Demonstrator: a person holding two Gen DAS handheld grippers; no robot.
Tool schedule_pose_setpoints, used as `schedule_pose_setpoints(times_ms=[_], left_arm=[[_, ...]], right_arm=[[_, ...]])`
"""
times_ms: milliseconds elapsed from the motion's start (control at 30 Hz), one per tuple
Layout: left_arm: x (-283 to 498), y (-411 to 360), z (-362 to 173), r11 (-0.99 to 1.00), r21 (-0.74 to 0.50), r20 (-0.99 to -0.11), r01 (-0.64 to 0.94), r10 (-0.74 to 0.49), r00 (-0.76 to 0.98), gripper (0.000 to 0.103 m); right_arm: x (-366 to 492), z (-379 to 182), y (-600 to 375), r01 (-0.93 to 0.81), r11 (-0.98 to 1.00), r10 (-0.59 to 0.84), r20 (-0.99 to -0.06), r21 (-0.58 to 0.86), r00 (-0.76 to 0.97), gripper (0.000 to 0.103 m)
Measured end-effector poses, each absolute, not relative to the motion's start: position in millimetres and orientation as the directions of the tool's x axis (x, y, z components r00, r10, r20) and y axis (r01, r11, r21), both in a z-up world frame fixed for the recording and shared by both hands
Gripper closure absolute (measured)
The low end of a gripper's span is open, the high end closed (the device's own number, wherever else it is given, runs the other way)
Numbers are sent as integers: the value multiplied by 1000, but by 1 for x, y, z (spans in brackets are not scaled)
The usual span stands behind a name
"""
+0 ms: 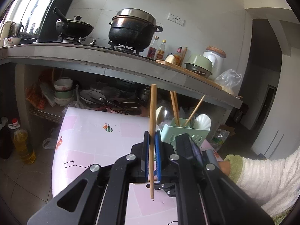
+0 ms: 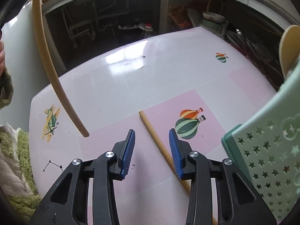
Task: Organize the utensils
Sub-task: 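Lift the chopstick with the left tool while the right tool grasps the other chopstick, then lower the left tool's chopstick into the green holder and open the left tool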
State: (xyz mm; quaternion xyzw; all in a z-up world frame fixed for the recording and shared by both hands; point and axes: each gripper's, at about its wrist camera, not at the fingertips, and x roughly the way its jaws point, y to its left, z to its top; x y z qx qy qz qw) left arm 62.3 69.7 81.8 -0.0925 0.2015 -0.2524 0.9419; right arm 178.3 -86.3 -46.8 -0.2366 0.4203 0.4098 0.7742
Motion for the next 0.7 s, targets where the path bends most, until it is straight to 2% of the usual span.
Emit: schedule_pose_setpoints(times_ms=[167,233,333,500,700], left_arm=[[61,74,79,864,-271,-334,425,-499,800,98],[62,74,79,866,-272,-335,420,-494,802,98],[64,75,79,867,-274,-332,416,-492,805,98],[66,75,80,867,-271,-328,418,-492,807,98],[71,71,90,858,-262,-304,441,-507,807,98]], right_arm=[[182,-56,-79,-855,515,417,-853,-61,313,82],[185,-54,-79,-860,507,423,-855,-49,298,91],[182,-52,-86,-857,513,422,-853,-55,307,97],[183,-37,-105,-801,596,444,-811,-51,382,99],[173,15,-155,-680,732,510,-688,31,517,99]])
